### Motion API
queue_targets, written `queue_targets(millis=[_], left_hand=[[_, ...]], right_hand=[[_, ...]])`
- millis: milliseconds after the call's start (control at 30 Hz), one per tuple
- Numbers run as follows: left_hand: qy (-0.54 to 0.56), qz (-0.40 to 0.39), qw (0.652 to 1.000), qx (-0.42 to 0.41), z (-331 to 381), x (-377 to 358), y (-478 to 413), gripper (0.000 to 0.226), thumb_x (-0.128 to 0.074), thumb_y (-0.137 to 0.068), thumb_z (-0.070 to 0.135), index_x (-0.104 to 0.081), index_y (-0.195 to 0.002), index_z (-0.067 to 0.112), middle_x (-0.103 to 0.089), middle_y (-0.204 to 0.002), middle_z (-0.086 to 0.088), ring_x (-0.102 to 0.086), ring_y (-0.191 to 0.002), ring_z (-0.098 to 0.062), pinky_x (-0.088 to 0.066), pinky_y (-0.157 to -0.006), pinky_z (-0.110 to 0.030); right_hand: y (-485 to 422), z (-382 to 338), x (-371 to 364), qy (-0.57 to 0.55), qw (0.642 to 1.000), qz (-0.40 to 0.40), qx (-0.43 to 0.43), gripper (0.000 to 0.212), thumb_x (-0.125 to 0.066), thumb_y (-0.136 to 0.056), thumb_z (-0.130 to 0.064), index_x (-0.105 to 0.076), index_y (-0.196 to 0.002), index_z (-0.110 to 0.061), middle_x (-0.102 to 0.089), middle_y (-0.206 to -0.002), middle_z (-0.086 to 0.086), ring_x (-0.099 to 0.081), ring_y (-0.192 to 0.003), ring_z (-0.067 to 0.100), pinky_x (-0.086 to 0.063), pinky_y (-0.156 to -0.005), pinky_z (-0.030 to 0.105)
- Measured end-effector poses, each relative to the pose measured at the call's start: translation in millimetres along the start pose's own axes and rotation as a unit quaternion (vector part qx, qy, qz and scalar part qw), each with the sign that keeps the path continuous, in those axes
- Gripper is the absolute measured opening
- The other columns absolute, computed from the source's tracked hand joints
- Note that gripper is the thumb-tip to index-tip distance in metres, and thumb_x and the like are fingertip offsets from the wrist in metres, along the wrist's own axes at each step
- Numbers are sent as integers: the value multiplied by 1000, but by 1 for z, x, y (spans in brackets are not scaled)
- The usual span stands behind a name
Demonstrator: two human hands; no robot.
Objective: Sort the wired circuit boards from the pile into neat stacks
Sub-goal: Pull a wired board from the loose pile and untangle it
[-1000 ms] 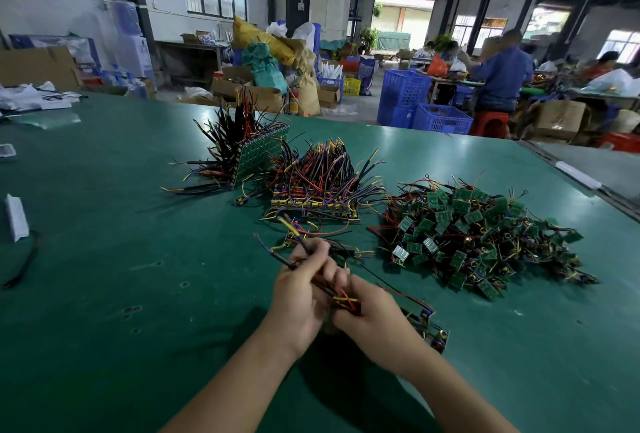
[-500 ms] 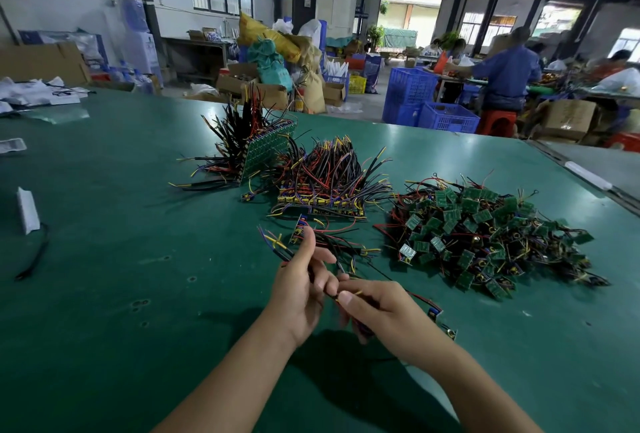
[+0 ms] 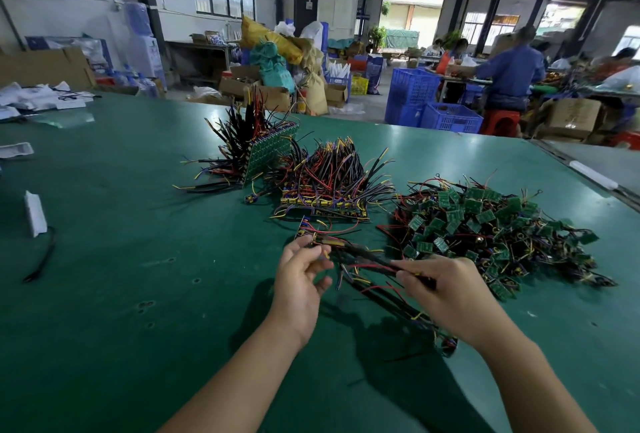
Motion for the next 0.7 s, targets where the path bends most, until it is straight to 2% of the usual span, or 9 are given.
queue_targets(millis=[67, 133, 200, 267, 333, 400, 533, 633, 700], left_hand=[[-7, 31, 999, -16, 1, 6, 0, 22, -50, -89, 3, -54, -101, 21, -66, -81, 2, -56, -64, -9, -40, -60, -27], [-40, 63, 997, -33, 3, 12, -2, 18, -52, -89, 5, -55, -99, 20, -61, -85, 0, -54, -68, -11, -40, -60, -27], [-75, 84, 993, -41, 3, 16, -3, 12, -56, -89, 9, -55, -95, 20, -59, -87, -1, -53, -70, -12, -40, -60, -27], [-98, 88, 990, -42, 0, 17, -5, 10, -58, -89, 10, -54, -92, 19, -57, -86, -1, -52, -70, -13, -40, -58, -27], [-124, 86, 988, -44, -1, 16, -6, 10, -58, -90, 8, -54, -92, 17, -56, -84, -1, -52, -69, -13, -41, -57, -27], [-147, 87, 984, -45, -2, 16, -7, 10, -58, -90, 6, -54, -91, 16, -55, -81, -2, -51, -67, -14, -41, -57, -27], [-161, 88, 982, -45, -5, 16, -9, 11, -56, -90, 4, -53, -90, 14, -53, -79, -3, -50, -65, -14, -42, -58, -28], [-181, 77, 979, -45, -5, 15, -7, 10, -56, -90, 3, -54, -88, 12, -53, -78, -3, -50, -64, -15, -42, -58, -29], [-205, 68, 975, -51, -6, 14, -6, 9, -56, -90, 3, -54, -88, 11, -53, -76, -3, -49, -64, -15, -42, -59, -29]], right_hand=[[0, 8, 0, 34, 998, -41, -23, 22, -61, -94, -26, -74, -111, -27, -59, -48, -9, -46, -40, 11, -27, -41, 18], [0, 15, -1, 76, 993, -80, -51, 22, -58, -95, -29, -74, -110, -29, -54, -45, -21, -48, -40, 5, -30, -40, 16], [0, 20, -3, 129, 982, -115, -71, 22, -55, -96, -33, -75, -101, -29, -64, -70, -21, -55, -57, 0, -40, -49, 15], [2, 24, -10, 192, 966, -151, -83, 29, -50, -95, -41, -72, -93, -23, -64, -93, -8, -57, -84, 9, -49, -69, 31], [4, 25, -17, 249, 945, -187, -96, 38, -48, -92, -56, -68, -87, -25, -60, -90, -6, -54, -94, 17, -41, -76, 35], [5, 23, -24, 274, 933, -209, -99, 42, -49, -85, -68, -65, -86, -29, -58, -84, -9, -53, -93, 16, -37, -78, 35], [5, 19, -31, 217, 937, -246, -122, 34, -65, -81, -50, -67, -109, -31, -66, -90, -7, -60, -88, 17, -40, -69, 28], [5, 20, -30, 233, 933, -243, -124, 38, -68, -76, -46, -68, -108, -26, -69, -90, -2, -64, -83, 19, -50, -61, 30], [4, 22, -32, 238, 935, -234, -122, 39, -69, -73, -44, -69, -104, -21, -70, -84, 1, -64, -73, 19, -50, -55, 30]])
Point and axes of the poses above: each hand's wrist, its own y-axis away from the middle knuckle, its own x-axis out of the back of the hand, z = x × y, the point moved 5 cm from there along -y, towards the middle knuckle
